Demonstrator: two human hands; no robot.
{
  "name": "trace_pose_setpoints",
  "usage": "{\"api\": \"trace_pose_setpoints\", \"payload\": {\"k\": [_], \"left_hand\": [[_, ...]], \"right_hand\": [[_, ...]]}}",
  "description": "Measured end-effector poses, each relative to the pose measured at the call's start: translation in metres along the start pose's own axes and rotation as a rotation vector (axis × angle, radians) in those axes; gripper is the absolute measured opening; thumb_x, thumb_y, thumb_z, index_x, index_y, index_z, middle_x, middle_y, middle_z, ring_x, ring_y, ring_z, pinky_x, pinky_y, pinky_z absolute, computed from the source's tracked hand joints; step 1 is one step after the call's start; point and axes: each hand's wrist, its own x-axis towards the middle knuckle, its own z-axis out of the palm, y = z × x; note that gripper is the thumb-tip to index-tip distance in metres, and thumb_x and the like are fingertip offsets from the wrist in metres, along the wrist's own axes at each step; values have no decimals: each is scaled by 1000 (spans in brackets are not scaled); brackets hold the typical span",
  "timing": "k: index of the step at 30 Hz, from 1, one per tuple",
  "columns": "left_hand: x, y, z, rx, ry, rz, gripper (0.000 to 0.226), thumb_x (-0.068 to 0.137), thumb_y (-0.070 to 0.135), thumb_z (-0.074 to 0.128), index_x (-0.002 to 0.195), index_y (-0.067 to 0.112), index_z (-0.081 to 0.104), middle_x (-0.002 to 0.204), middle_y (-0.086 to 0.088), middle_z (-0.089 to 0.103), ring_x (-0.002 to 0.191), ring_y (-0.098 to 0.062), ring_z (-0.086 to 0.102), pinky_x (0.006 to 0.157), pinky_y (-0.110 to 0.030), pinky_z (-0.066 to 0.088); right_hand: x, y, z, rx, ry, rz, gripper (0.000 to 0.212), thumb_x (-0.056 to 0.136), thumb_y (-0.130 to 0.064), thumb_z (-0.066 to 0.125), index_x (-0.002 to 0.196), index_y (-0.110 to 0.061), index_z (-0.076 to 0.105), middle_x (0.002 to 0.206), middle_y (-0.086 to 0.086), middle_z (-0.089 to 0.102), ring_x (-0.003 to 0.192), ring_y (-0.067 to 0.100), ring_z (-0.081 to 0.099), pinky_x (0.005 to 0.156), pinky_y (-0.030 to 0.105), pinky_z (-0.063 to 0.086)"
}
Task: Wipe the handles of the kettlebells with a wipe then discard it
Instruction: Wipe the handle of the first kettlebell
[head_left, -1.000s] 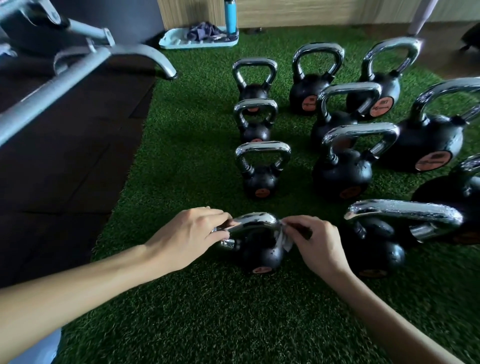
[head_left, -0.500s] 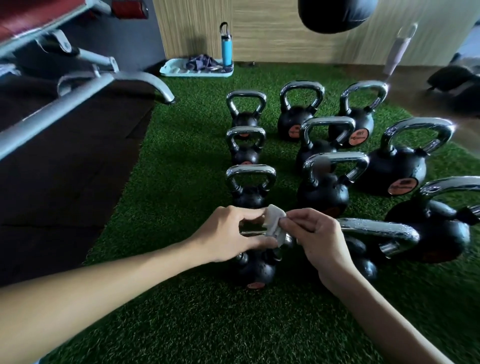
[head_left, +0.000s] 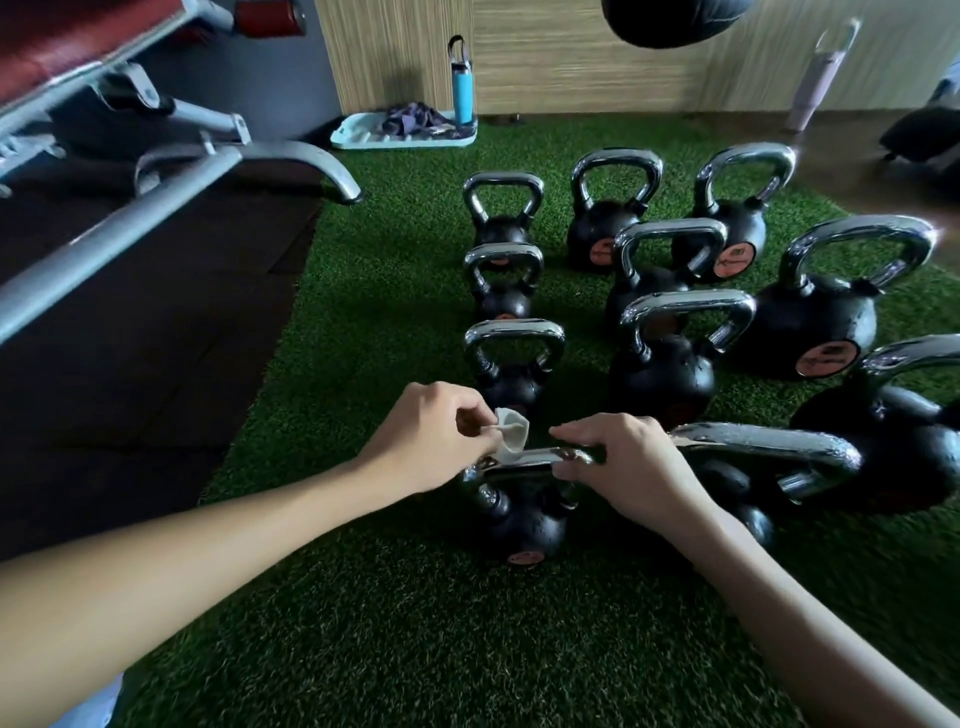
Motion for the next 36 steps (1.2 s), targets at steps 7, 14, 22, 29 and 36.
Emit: {"api": "trace_pose_setpoints", "payload": {"k": [7,14,22,29,36], "left_hand": [[3,22,18,78,-118,138,26,87,34,74,114,35,77,97,11,77,72,2,68,64,-18,56],[0,4,13,260,-194,222,36,100,36,51,129,27,69,109,4,71,99,-14,60,85,-27,49],[-1,-9,1,223,-240,254,32,93,45,65,116,25,76,107,1,75,95,-15,61,84,-34,49],[-6,-25,0,182,-196,325,26,90,35,73,111,21,79,99,2,78,88,-11,68,79,-35,55],[-26,-48,21,-243,27,185,25,83,29,78,107,22,79,104,12,76,97,7,70,88,-16,55]], "right_hand": [[-5,1,4,-193,17,52,38,85,-52,70,123,-51,66,111,-11,74,101,16,68,68,26,42],[-7,-1,7,-151,43,97,36,85,-53,70,121,-51,67,108,-10,75,97,17,69,67,26,41],[-11,5,9,-164,57,62,37,86,-55,68,123,-49,67,107,-9,76,97,16,69,66,26,39],[-17,4,9,-172,49,17,37,88,-50,69,125,-47,66,110,-11,76,99,15,70,70,23,40],[-19,11,9,-179,68,27,36,88,-53,68,124,-50,66,104,-9,76,95,18,69,67,27,43]]}}
